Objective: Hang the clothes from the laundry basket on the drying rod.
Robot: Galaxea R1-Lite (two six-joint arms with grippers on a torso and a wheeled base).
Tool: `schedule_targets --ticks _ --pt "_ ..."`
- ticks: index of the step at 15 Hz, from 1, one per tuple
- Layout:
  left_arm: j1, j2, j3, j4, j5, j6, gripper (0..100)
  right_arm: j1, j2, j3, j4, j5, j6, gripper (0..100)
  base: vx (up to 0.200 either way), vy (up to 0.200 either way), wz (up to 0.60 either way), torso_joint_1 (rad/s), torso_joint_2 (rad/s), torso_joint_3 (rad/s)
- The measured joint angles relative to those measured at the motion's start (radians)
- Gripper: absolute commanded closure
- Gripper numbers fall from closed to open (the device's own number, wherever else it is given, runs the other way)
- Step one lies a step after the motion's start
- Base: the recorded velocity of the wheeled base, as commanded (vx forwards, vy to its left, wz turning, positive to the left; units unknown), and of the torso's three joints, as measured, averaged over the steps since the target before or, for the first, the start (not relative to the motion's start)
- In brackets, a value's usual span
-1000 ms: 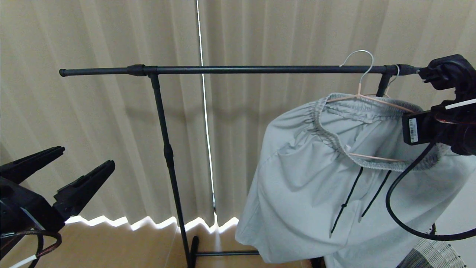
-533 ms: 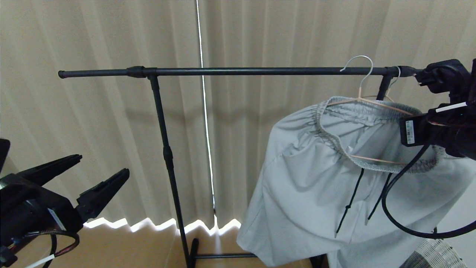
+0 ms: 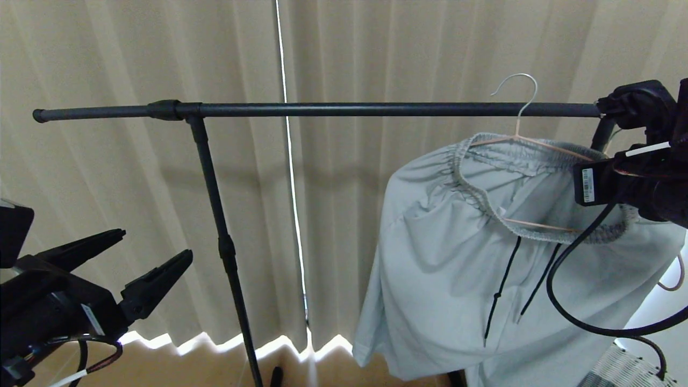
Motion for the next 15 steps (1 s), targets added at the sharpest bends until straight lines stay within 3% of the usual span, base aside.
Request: schedule_targets --ticks 5,9,15 --pt "-0.013 -0.003 0.032 -0.074 0.0 0.009 0 0.023 0.042 -0.051 0.002 -0.001 0.003 100 0.0 0.0 0.0 0.0 0.0 0.0" --pt "-0.015 -0.004 0.038 -0.077 0.0 0.01 0 0.044 0.129 -0.141 0.005 -0.067 0.0 100 0.0 0.0 0.0 0.0 0.0 0.0" --pt "-0.015 -0.014 0.039 -0.077 0.0 0.009 0 0.104 0.217 -0.18 0.013 -0.082 0.0 100 0.0 0.0 0.0 0.0 0.0 0.0"
